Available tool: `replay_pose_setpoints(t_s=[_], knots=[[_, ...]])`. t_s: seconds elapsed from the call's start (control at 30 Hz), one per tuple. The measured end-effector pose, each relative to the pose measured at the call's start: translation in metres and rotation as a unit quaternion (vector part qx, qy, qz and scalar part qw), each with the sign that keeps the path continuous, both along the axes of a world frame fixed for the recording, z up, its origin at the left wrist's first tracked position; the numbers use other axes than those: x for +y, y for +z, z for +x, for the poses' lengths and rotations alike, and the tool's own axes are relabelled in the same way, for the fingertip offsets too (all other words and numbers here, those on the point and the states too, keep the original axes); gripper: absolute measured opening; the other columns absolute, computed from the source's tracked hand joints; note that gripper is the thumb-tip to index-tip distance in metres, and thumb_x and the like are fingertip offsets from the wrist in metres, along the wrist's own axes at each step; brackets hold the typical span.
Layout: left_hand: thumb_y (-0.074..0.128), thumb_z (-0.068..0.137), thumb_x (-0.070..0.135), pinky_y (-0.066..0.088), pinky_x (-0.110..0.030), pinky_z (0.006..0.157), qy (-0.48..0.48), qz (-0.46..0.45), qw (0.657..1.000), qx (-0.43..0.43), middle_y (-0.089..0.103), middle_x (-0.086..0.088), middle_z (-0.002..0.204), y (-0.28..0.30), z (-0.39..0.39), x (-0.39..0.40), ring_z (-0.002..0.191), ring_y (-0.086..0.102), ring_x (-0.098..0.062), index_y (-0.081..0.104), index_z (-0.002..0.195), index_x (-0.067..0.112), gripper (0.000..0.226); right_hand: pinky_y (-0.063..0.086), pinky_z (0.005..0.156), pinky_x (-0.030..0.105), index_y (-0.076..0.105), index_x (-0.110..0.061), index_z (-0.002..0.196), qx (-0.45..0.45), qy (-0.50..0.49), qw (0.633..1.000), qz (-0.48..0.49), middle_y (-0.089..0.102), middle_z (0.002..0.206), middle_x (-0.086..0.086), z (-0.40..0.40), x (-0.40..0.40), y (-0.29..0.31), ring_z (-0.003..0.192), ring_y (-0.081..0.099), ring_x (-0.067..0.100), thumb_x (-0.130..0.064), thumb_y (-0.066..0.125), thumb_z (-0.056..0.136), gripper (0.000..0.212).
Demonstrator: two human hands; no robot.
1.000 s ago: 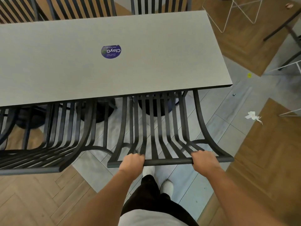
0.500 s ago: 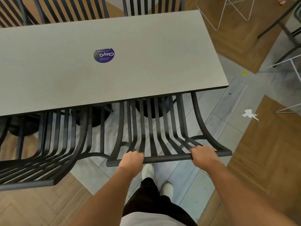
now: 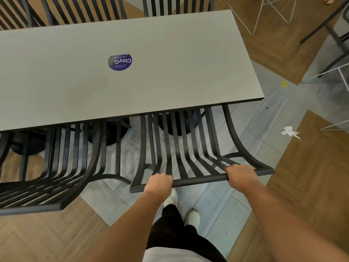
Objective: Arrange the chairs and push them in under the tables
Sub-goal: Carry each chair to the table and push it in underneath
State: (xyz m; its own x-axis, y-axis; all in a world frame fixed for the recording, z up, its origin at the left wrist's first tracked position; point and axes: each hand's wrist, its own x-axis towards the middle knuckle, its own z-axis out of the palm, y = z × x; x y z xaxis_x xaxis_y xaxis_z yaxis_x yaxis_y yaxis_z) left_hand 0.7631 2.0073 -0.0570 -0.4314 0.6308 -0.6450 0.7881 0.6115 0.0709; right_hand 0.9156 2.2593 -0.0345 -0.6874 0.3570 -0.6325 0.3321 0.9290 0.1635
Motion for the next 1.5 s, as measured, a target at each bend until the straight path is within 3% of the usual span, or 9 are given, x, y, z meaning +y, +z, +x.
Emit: replay_pose_setpoints(t_s=[0.17, 0.3, 0.5, 1.07, 1.17, 1.23, 1.3, 1.37, 1.5], knots=[[0.045, 0.102, 0.010, 0.045, -0.034, 0.075, 0.006, 0.002, 1.000, -0.004, 0.065, -0.008, 0.112, 0.001, 0.001, -0.001, 0.099, 0.064, -0.027, 0.057, 0.128, 0.016, 0.029, 0.051, 0.083, 0.034, 0.062, -0.022, 0.117, -0.006, -0.011, 1.000, 0.009, 0.069, 0.107, 0.000, 0.001, -0.003, -0.001, 0.099, 0.067, 0.023, -0.022, 0.051, 0.100, 0.021], [0.047, 0.101, 0.015, 0.051, -0.036, 0.079, 0.032, -0.004, 0.999, -0.025, 0.066, -0.006, 0.107, 0.001, -0.001, -0.002, 0.096, 0.064, -0.027, 0.060, 0.124, 0.018, 0.026, 0.053, 0.084, 0.035, 0.063, -0.023, 0.118, -0.007, -0.024, 1.000, -0.002, 0.069, 0.107, 0.000, 0.001, -0.001, -0.003, 0.097, 0.067, 0.023, -0.022, 0.051, 0.099, 0.022], [0.053, 0.101, 0.036, 0.055, -0.036, 0.082, 0.043, 0.007, 0.996, -0.079, 0.064, -0.001, 0.099, 0.004, -0.010, -0.001, 0.089, 0.062, -0.021, 0.063, 0.118, 0.021, 0.025, 0.057, 0.087, 0.038, 0.066, -0.024, 0.114, -0.006, -0.095, 0.993, -0.065, 0.067, 0.102, -0.002, -0.002, -0.001, -0.002, 0.094, 0.067, 0.021, -0.043, 0.065, 0.094, 0.027], [0.054, 0.103, 0.050, 0.055, -0.037, 0.092, 0.008, -0.021, 0.992, -0.122, 0.063, -0.003, 0.112, 0.002, -0.019, 0.002, 0.099, 0.062, -0.019, 0.060, 0.124, 0.021, 0.037, 0.054, 0.095, 0.039, 0.062, -0.018, 0.120, -0.041, -0.145, 0.983, -0.103, 0.062, 0.120, 0.003, -0.010, 0.002, -0.005, 0.109, 0.064, 0.025, -0.048, 0.070, 0.090, 0.043], [0.057, 0.097, 0.061, 0.055, -0.035, 0.089, 0.009, -0.036, 0.990, -0.134, 0.064, -0.002, 0.107, 0.001, -0.020, 0.003, 0.096, 0.063, -0.018, 0.061, 0.120, 0.020, 0.047, 0.054, 0.095, 0.038, 0.061, -0.017, 0.119, -0.056, -0.149, 0.980, -0.116, 0.061, 0.120, 0.003, -0.011, 0.004, -0.005, 0.109, 0.063, 0.024, -0.052, 0.073, 0.086, 0.050], [0.053, 0.084, 0.083, 0.056, -0.033, 0.087, 0.026, -0.041, 0.987, -0.156, 0.065, 0.001, 0.104, 0.003, -0.024, 0.003, 0.094, 0.064, -0.016, 0.061, 0.120, 0.022, 0.071, 0.054, 0.093, 0.039, 0.061, -0.017, 0.117, -0.076, -0.157, 0.972, -0.158, 0.061, 0.118, 0.003, -0.014, 0.011, -0.001, 0.107, 0.062, 0.023, -0.063, 0.078, 0.075, 0.064], [0.039, 0.072, 0.100, 0.055, -0.038, 0.096, 0.041, -0.027, 0.985, -0.165, 0.067, 0.001, 0.118, 0.010, -0.027, 0.008, 0.107, 0.065, -0.016, 0.052, 0.141, 0.026, 0.102, 0.052, 0.097, 0.041, 0.059, -0.017, 0.129, -0.087, -0.176, 0.959, -0.206, 0.061, 0.128, 0.005, -0.016, 0.019, 0.008, 0.115, 0.059, 0.024, -0.078, 0.076, 0.063, 0.091], [0.025, 0.075, 0.101, 0.049, -0.044, 0.107, 0.046, -0.001, 0.987, -0.152, 0.059, -0.005, 0.142, 0.023, -0.029, 0.025, 0.127, 0.058, -0.022, 0.033, 0.158, 0.028, 0.110, 0.047, 0.105, 0.045, 0.048, -0.020, 0.146, -0.069, -0.186, 0.952, -0.233, 0.054, 0.144, 0.006, -0.020, 0.029, 0.021, 0.131, 0.052, 0.028, -0.088, 0.066, 0.062, 0.109], [0.025, 0.092, 0.084, 0.044, -0.049, 0.112, 0.055, 0.032, 0.990, -0.127, 0.052, -0.008, 0.152, 0.049, -0.023, 0.086, 0.136, 0.053, -0.027, 0.032, 0.159, 0.028, 0.088, 0.045, 0.107, 0.045, 0.047, -0.021, 0.149, 0.038, -0.198, 0.953, -0.227, 0.055, 0.145, 0.008, -0.026, 0.060, 0.041, 0.131, 0.052, 0.028, -0.083, 0.047, 0.084, 0.089]])
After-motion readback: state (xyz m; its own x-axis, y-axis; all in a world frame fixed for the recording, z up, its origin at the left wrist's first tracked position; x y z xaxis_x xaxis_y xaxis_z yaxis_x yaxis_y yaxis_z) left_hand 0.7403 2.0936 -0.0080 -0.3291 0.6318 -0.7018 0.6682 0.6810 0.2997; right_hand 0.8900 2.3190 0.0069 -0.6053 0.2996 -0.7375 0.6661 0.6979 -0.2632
